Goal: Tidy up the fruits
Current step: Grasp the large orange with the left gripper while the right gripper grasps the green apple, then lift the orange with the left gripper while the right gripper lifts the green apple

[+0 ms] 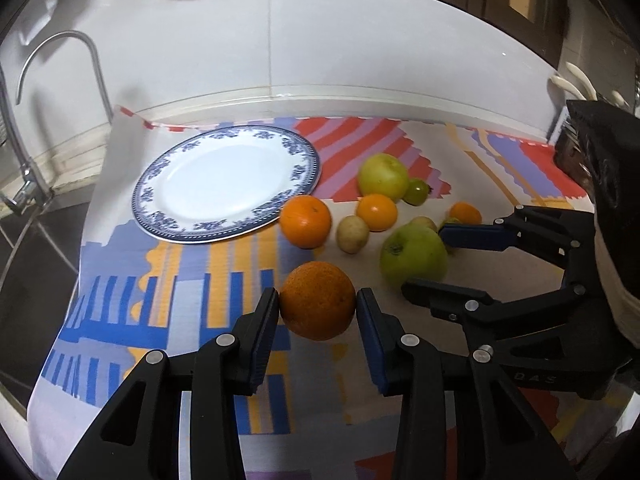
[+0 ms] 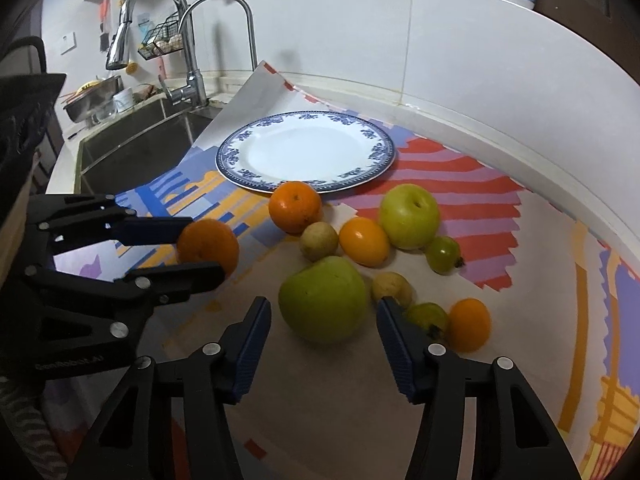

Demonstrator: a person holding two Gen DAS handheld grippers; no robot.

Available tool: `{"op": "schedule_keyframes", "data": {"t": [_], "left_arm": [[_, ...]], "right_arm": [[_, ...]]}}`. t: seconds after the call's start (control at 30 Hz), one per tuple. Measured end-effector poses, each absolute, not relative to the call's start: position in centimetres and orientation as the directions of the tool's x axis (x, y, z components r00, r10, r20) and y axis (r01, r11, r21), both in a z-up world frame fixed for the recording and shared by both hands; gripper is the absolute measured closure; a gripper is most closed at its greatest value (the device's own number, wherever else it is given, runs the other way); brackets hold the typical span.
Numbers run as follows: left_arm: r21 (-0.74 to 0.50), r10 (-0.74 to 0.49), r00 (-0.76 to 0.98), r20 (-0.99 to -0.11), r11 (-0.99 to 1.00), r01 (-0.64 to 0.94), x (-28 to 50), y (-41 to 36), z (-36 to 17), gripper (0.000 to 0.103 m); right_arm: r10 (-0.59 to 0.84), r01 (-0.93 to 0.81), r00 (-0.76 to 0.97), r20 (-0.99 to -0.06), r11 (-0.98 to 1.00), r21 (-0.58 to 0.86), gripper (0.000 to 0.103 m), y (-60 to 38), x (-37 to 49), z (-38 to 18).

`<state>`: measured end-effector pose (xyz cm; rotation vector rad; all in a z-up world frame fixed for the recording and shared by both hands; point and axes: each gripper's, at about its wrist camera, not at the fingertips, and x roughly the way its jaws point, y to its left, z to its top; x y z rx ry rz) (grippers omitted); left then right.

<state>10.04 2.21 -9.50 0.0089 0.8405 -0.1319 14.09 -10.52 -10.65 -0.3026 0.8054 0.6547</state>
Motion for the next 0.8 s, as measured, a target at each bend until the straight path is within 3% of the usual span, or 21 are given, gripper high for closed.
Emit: {"op": "schedule_keyframes", "data": {"t": [0.47, 0.8], "left_arm": [[-0.075, -0.110, 0.691, -0.715, 0.994, 0.081, 9.0, 3.1, -8.6, 0.063], [-0.046, -0.041, 0.725, -0.688, 0.999, 0.012, 9.3, 4.7, -6.5, 0.064]], "right_arm": [[0.429, -0.638, 0.510, -0.746, 0.770, 0.007, 0.053, -10.0, 14.3, -10.5], [0.456, -0.598, 0.567, -0.686, 0.801, 0.037, 0.054, -9.9, 14.0, -7.2]]}}
